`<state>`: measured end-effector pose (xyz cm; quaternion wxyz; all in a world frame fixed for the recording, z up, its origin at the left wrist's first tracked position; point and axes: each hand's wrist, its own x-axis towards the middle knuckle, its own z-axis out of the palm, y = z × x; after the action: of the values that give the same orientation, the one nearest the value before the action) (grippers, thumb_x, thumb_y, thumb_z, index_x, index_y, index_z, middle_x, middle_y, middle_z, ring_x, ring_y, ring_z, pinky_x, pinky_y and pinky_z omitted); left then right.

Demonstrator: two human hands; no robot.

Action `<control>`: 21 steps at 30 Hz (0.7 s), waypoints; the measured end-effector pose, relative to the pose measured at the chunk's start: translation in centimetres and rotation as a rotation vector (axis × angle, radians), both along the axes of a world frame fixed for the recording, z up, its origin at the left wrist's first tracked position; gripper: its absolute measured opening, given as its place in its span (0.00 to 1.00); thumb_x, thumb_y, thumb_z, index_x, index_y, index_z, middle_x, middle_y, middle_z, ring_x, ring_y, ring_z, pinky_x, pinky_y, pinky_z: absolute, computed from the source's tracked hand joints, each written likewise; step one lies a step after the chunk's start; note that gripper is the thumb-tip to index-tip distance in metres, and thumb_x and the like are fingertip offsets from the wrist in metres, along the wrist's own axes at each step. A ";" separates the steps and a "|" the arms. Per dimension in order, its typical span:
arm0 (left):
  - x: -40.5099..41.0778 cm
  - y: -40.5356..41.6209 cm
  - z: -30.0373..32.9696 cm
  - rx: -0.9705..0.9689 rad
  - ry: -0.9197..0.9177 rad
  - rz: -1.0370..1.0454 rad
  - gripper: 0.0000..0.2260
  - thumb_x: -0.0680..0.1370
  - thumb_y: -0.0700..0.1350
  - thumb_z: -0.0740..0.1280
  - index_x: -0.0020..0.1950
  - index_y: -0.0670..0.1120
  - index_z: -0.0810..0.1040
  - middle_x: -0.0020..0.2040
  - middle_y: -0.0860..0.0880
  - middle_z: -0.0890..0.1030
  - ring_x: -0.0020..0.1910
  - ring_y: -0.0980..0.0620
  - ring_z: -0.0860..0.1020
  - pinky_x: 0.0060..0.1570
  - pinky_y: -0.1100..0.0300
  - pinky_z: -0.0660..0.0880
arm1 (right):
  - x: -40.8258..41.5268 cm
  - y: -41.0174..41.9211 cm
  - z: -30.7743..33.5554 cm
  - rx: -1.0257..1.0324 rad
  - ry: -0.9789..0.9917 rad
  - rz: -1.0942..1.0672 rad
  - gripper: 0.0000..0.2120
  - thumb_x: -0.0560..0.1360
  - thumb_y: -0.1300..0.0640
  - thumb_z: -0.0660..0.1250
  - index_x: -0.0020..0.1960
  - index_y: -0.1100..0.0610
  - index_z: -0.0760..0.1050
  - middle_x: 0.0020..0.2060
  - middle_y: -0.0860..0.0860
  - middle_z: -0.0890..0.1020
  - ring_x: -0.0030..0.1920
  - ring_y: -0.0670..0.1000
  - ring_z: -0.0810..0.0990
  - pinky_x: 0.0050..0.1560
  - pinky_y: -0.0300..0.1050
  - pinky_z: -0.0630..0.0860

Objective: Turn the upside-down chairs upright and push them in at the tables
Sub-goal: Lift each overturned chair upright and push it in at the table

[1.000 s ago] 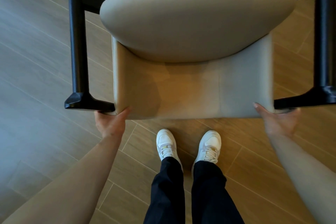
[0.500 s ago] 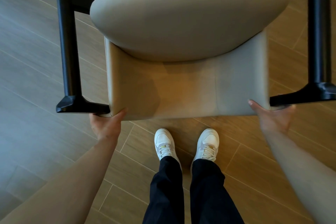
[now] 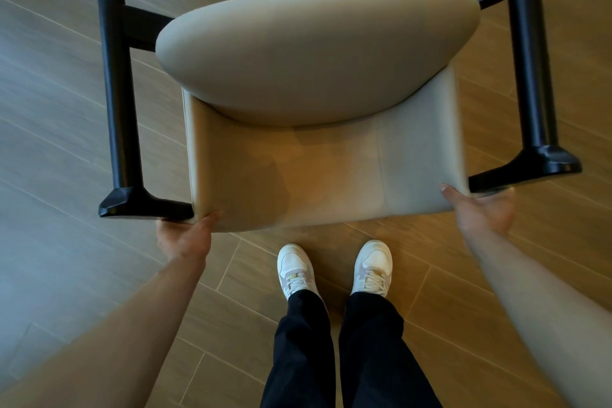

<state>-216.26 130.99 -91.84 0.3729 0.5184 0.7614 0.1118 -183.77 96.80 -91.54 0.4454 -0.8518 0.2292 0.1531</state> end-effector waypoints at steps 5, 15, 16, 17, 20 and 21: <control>1.1 1.2 3.1 -0.004 -0.008 -0.032 0.25 0.60 0.48 0.85 0.50 0.55 0.76 0.47 0.54 0.80 0.50 0.47 0.80 0.59 0.44 0.79 | 1.8 0.7 3.3 -0.045 -0.005 0.053 0.26 0.61 0.51 0.87 0.45 0.44 0.71 0.40 0.39 0.79 0.38 0.36 0.78 0.37 0.33 0.72; 8.3 8.1 16.8 -0.134 0.179 -0.125 0.34 0.62 0.56 0.85 0.60 0.44 0.77 0.52 0.44 0.81 0.53 0.40 0.80 0.56 0.41 0.80 | 10.1 5.3 14.9 -0.211 -0.028 0.286 0.37 0.59 0.48 0.84 0.63 0.53 0.73 0.55 0.52 0.80 0.54 0.58 0.81 0.53 0.55 0.79; 9.1 9.1 18.1 -0.131 0.189 -0.154 0.34 0.62 0.57 0.85 0.60 0.43 0.78 0.52 0.43 0.81 0.52 0.40 0.80 0.55 0.42 0.81 | 11.0 6.3 16.2 -0.210 -0.038 0.300 0.36 0.59 0.48 0.84 0.63 0.53 0.73 0.55 0.53 0.80 0.54 0.58 0.81 0.53 0.55 0.79; 9.8 10.0 19.1 -0.128 0.203 -0.179 0.34 0.62 0.57 0.85 0.60 0.42 0.78 0.51 0.43 0.81 0.50 0.40 0.80 0.54 0.44 0.81 | 11.8 7.0 17.2 -0.223 -0.037 0.320 0.37 0.59 0.48 0.84 0.62 0.54 0.72 0.55 0.54 0.80 0.55 0.59 0.81 0.53 0.56 0.80; 11.9 12.9 22.0 -0.138 0.239 -0.220 0.37 0.60 0.57 0.86 0.62 0.39 0.80 0.50 0.42 0.81 0.47 0.40 0.79 0.48 0.48 0.80 | 14.4 9.2 20.1 -0.246 -0.043 0.403 0.38 0.59 0.48 0.84 0.61 0.59 0.70 0.54 0.56 0.79 0.55 0.61 0.80 0.49 0.54 0.78; 12.9 13.9 23.1 -0.153 0.245 -0.219 0.38 0.59 0.56 0.86 0.62 0.39 0.80 0.50 0.42 0.81 0.47 0.40 0.80 0.47 0.48 0.80 | 15.5 10.0 21.3 -0.259 -0.048 0.429 0.37 0.59 0.49 0.84 0.59 0.60 0.69 0.53 0.55 0.77 0.55 0.61 0.80 0.47 0.52 0.75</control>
<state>-203.32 144.91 -68.76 0.3258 0.5782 0.7462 -0.0516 -168.25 106.84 -70.22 0.2954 -0.9343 0.0503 0.1931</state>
